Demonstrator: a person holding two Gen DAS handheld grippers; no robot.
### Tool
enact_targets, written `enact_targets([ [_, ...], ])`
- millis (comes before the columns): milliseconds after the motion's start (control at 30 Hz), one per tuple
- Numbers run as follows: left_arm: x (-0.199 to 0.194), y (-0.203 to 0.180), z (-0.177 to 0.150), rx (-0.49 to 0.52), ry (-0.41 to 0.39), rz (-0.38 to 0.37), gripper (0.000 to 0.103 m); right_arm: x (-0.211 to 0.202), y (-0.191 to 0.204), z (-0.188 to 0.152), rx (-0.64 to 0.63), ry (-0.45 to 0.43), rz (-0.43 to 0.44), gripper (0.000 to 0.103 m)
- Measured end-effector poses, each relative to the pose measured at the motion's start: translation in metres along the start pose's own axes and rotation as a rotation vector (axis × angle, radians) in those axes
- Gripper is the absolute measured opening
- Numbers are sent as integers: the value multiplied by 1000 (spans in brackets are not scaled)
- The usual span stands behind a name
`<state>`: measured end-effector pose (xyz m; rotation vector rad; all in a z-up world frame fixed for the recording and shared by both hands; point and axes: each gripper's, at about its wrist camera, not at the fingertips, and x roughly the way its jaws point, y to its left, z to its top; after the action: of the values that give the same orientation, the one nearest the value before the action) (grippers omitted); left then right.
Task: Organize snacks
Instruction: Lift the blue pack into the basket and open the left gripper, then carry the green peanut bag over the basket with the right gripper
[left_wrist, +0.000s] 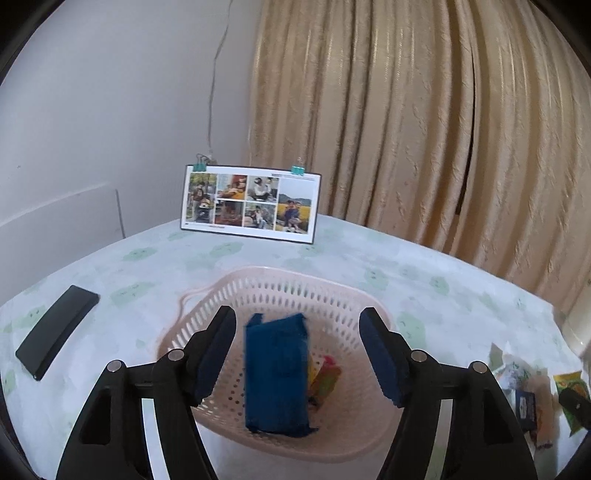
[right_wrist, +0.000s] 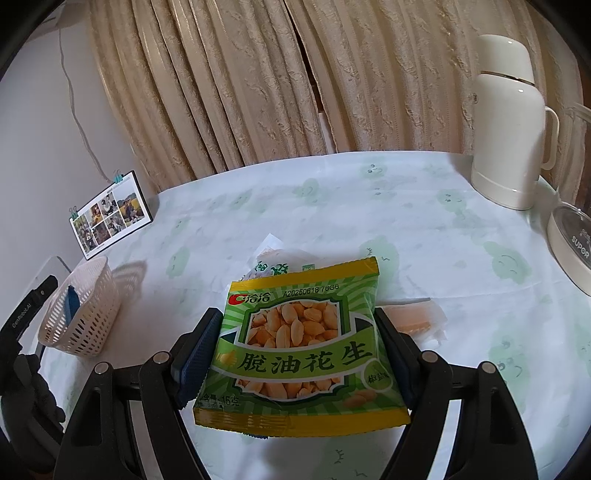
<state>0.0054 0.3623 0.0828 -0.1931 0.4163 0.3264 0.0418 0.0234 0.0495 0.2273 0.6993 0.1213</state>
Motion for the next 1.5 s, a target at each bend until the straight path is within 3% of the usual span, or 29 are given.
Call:
enact_targets([
  [633,-9,6,0,-21,-44,8,70,1,23,-7,-37,-5,39,77],
  [1067,-23,14,0,-64,-92,-6,70,5,106,15,-168,-22,161,77],
  [1500,-47,43,4,-220,-210,-3,70,26,197,22,-267,3,333,77],
])
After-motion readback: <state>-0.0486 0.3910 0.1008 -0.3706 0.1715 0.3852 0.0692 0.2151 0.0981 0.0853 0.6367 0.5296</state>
